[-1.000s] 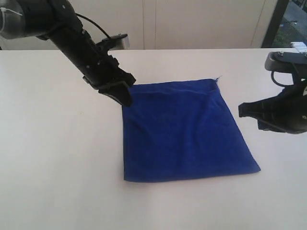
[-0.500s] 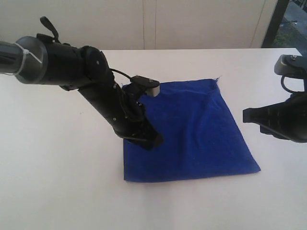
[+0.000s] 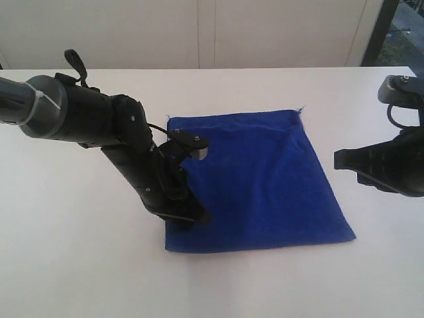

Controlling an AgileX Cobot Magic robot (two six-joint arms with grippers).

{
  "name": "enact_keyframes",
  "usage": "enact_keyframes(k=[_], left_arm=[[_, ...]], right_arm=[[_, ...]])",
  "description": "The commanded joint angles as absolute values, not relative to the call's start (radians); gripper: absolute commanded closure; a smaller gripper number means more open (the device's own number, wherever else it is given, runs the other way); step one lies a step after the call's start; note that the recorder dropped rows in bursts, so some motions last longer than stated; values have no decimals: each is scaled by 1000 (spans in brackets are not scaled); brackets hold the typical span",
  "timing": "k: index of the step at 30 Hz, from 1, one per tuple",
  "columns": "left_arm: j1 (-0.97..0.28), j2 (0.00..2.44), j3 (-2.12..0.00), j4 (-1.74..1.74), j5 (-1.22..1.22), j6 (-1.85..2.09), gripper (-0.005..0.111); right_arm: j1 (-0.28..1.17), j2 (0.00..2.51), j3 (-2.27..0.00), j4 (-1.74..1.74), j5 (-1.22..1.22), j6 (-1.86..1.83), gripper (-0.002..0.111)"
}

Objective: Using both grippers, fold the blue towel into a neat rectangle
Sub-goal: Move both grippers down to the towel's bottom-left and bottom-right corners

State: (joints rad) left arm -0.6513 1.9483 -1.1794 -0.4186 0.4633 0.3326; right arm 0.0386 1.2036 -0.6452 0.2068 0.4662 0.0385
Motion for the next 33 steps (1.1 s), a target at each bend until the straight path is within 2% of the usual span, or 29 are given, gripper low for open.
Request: enact_keyframes(k=[1, 11, 19, 26, 33], left_arm=[[-651, 1977, -1149, -195, 582, 218, 107], [-651, 1957, -1149, -139, 622, 172, 107], [-651, 1754, -1149, -141, 626, 172, 107], [-651, 1552, -1149, -141, 716, 166, 107], [-651, 1303, -1149, -145, 847, 382, 107]], right_arm=[[39, 1199, -640, 209, 464, 25, 108], [39, 1199, -640, 209, 459, 23, 108], [39, 1130, -638, 205, 410, -26, 108], [39, 981, -638, 202, 596, -109, 108], [43, 905, -638, 228, 748, -271, 108]])
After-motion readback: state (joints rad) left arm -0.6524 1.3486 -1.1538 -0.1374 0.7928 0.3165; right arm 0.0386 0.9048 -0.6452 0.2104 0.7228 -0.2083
